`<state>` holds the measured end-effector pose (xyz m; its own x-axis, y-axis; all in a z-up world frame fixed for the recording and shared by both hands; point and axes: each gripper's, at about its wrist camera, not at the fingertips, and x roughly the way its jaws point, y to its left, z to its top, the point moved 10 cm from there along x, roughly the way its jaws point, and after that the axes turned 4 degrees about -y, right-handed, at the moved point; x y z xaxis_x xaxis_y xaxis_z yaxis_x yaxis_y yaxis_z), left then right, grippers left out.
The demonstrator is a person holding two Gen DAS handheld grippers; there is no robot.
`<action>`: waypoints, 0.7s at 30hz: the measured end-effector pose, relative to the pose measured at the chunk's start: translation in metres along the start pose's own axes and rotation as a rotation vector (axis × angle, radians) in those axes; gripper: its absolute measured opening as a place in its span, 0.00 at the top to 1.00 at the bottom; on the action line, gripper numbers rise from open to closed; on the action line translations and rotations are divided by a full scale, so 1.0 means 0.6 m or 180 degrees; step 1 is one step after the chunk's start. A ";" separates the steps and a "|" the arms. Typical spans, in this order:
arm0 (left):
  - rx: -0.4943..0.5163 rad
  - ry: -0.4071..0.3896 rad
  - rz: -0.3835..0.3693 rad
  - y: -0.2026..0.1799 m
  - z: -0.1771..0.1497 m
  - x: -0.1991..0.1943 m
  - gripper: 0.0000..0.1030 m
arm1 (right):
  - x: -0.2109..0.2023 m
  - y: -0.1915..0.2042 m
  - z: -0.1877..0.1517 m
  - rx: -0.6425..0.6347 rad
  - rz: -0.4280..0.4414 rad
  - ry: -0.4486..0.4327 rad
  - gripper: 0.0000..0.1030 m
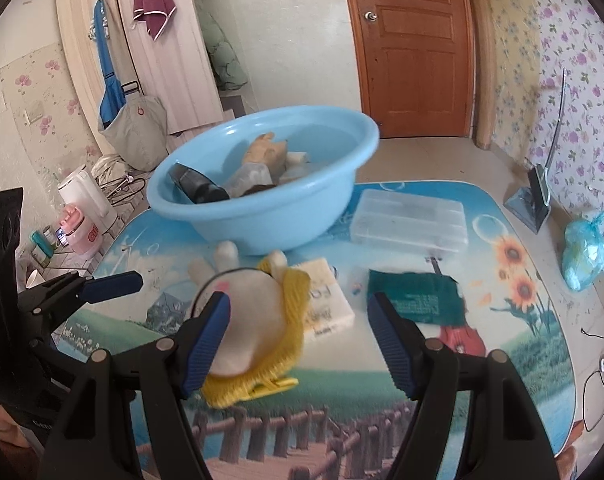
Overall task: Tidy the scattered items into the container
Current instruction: 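Grasp the white plush bunny with the left tool while the right tool grasps the Face tissue pack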
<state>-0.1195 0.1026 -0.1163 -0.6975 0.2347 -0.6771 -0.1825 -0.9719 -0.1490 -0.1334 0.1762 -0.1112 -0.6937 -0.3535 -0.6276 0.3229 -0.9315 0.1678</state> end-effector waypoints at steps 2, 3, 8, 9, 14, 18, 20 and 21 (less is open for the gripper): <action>0.0015 -0.0018 -0.0030 -0.004 -0.002 -0.005 0.10 | -0.003 -0.010 -0.005 0.0029 -0.0029 0.0010 0.31; 0.0021 -0.0027 -0.0040 -0.005 -0.004 -0.008 0.10 | -0.004 -0.015 -0.007 0.0044 -0.0046 0.0024 0.31; -0.0006 -0.0069 -0.0090 -0.004 -0.012 -0.015 0.10 | -0.005 -0.039 -0.026 0.0145 -0.0118 0.0073 0.31; -0.0021 -0.0056 -0.0091 -0.003 -0.014 -0.013 0.10 | -0.004 -0.043 -0.030 0.0178 -0.0115 0.0080 0.31; -0.0054 -0.0036 -0.0084 -0.004 -0.021 -0.010 0.10 | 0.000 -0.050 -0.040 0.0189 -0.0110 0.0112 0.31; -0.0006 -0.0078 -0.0149 -0.019 -0.017 -0.014 0.10 | 0.005 -0.055 -0.043 0.0220 -0.0104 0.0136 0.31; 0.0039 -0.0089 -0.0184 -0.026 -0.017 -0.016 0.10 | 0.006 -0.057 -0.042 0.0226 -0.0100 0.0138 0.31; 0.0056 -0.0094 -0.0204 -0.029 -0.017 -0.017 0.10 | 0.006 -0.056 -0.043 0.0226 -0.0097 0.0139 0.31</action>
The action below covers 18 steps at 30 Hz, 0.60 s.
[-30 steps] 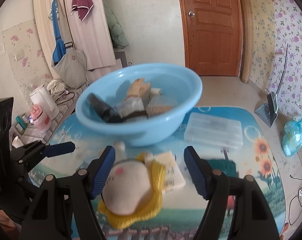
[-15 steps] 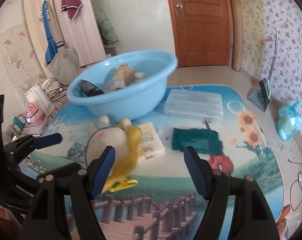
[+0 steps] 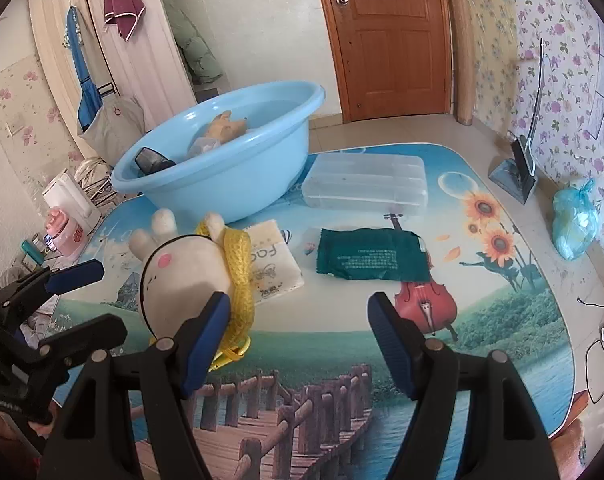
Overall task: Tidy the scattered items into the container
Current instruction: 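Grasp the white plush bunny with the left tool while the right tool grasps the Face tissue pack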
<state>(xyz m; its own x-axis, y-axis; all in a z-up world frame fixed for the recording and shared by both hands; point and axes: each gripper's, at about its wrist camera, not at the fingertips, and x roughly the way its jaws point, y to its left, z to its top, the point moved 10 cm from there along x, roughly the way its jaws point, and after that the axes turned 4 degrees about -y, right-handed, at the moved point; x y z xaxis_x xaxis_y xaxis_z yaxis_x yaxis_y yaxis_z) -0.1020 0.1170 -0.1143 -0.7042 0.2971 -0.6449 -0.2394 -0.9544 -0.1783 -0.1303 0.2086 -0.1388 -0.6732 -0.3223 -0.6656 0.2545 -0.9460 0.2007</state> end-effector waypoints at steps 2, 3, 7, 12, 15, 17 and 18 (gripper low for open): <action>0.0022 -0.0004 -0.0043 -0.006 0.000 0.000 0.10 | 0.001 0.000 -0.001 -0.0003 0.0001 0.0000 0.31; 0.0032 0.0001 -0.0061 -0.008 -0.001 0.000 0.10 | 0.001 0.000 -0.001 -0.0002 0.0003 0.0002 0.31; 0.0048 0.0038 -0.0087 -0.013 -0.006 0.007 0.10 | 0.005 -0.002 -0.005 -0.0003 -0.0004 0.0030 0.31; 0.0042 0.0085 -0.0090 -0.012 -0.011 0.013 0.09 | 0.012 -0.006 -0.011 0.0012 -0.0011 0.0065 0.31; 0.0043 0.0123 -0.0089 -0.012 -0.016 0.019 0.09 | 0.014 -0.007 -0.011 0.0012 -0.0007 0.0075 0.31; 0.0048 0.0136 -0.0096 -0.013 -0.017 0.022 0.09 | 0.014 -0.007 -0.011 0.0013 -0.0006 0.0078 0.31; 0.0054 0.0141 -0.0098 -0.013 -0.018 0.023 0.09 | 0.014 -0.007 -0.011 0.0015 -0.0004 0.0077 0.31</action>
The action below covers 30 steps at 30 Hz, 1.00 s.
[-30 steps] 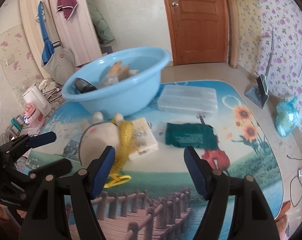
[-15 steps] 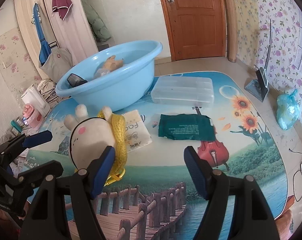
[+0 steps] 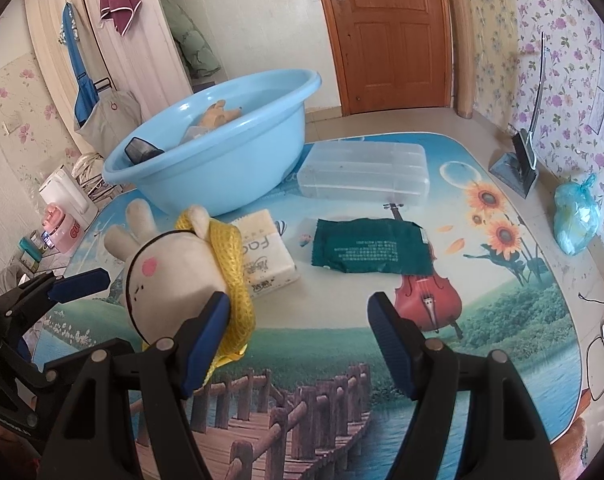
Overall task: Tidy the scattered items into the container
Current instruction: 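Grasp the white plush bunny with the left tool while the right tool grasps the Face tissue pack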
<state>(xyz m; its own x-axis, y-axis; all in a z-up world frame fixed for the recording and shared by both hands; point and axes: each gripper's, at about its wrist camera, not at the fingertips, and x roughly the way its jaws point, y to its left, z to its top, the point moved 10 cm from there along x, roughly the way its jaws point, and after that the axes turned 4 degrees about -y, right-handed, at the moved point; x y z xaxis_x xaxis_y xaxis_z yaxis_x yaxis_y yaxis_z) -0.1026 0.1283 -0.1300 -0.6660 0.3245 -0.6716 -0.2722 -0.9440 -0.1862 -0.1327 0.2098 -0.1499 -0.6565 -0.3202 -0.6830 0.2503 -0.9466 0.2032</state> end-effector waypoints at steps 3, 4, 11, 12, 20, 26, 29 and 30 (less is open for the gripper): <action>0.0010 -0.0015 0.0004 0.001 0.000 0.000 0.09 | 0.001 -0.001 0.000 0.0000 0.0001 0.0003 0.31; 0.0004 -0.0024 -0.0001 0.001 0.001 -0.001 0.09 | 0.002 -0.001 0.000 0.0000 -0.0001 0.0005 0.31; -0.0086 -0.0057 0.0000 0.016 0.001 -0.002 0.09 | -0.001 -0.010 0.002 0.0015 -0.0010 -0.0020 0.31; -0.0099 -0.0052 -0.0009 0.017 0.002 0.000 0.09 | -0.002 -0.009 0.003 0.0012 -0.0003 -0.0025 0.31; 0.0041 -0.0015 -0.0121 -0.010 0.010 0.018 0.09 | -0.012 -0.033 0.016 0.0113 -0.0070 -0.0136 0.31; 0.0224 0.0108 -0.0144 -0.033 0.009 0.054 0.05 | -0.006 -0.051 0.012 0.0175 -0.0121 -0.0085 0.31; 0.0209 0.0128 -0.0188 -0.031 0.001 0.060 0.13 | -0.004 -0.049 0.013 0.0129 -0.0125 -0.0085 0.31; 0.0217 0.0113 -0.0179 -0.027 0.001 0.058 0.24 | -0.003 -0.048 0.014 0.0118 -0.0125 -0.0085 0.31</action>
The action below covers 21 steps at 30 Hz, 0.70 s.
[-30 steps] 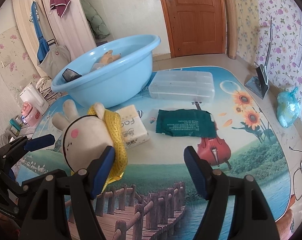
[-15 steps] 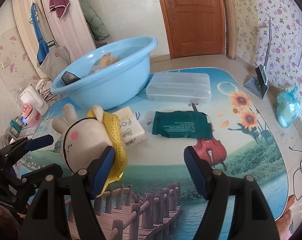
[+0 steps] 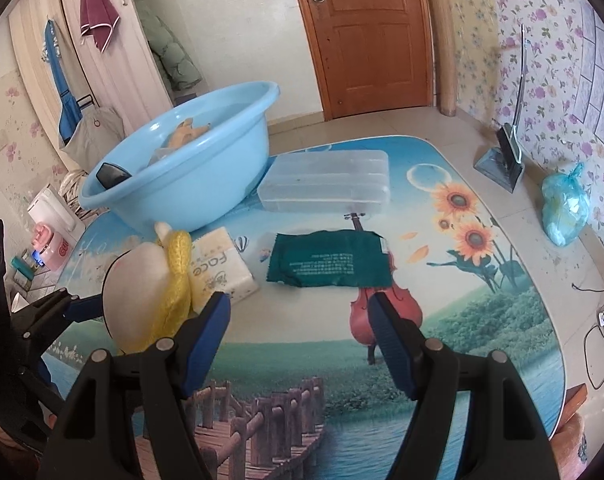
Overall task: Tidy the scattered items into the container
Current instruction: 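Grasp the white plush bunny with the left tool while the right tool grasps the Face tissue pack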
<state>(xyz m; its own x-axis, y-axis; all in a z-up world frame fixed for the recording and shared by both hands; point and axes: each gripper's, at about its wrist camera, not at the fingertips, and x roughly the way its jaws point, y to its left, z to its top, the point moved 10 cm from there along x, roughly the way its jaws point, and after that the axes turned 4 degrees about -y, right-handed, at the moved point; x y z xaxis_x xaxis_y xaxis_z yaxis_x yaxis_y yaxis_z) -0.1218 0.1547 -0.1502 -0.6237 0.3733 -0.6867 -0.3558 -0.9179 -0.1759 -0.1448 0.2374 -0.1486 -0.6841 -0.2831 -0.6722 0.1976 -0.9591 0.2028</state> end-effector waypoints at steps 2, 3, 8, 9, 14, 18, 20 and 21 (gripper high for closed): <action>-0.0053 -0.0048 -0.0069 0.006 0.003 -0.010 0.33 | 0.004 0.003 0.002 -0.0022 0.0005 0.0010 0.31; -0.0075 -0.0051 -0.0080 0.009 0.003 -0.014 0.35 | 0.005 0.007 0.003 -0.0039 0.0018 0.0011 0.31; -0.0127 -0.0066 0.0065 0.049 -0.012 -0.037 0.36 | 0.015 0.034 0.013 -0.0268 0.0067 -0.0007 0.31; -0.0166 -0.0070 0.0077 0.060 -0.016 -0.045 0.36 | 0.018 0.041 0.015 -0.0329 0.0075 -0.0010 0.31; -0.0335 -0.0095 0.0222 0.108 -0.026 -0.066 0.36 | 0.041 0.075 0.014 -0.0610 0.0160 0.0077 0.31; -0.0435 -0.0119 0.0286 0.131 -0.026 -0.070 0.33 | 0.062 0.098 0.010 -0.0800 0.0168 0.0151 0.31; -0.0468 -0.0124 0.0285 0.141 -0.028 -0.073 0.31 | 0.070 0.105 0.009 -0.0861 0.0160 0.0178 0.31; -0.0481 -0.0130 0.0291 0.144 -0.029 -0.074 0.29 | 0.074 0.106 0.006 -0.0890 0.0141 0.0208 0.31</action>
<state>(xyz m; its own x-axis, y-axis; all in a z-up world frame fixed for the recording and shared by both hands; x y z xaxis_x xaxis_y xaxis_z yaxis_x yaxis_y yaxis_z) -0.1131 0.0564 -0.1472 -0.6775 0.2896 -0.6761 -0.1896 -0.9569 -0.2200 -0.1650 0.1635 -0.1630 -0.6256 -0.3157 -0.7134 0.4182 -0.9077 0.0349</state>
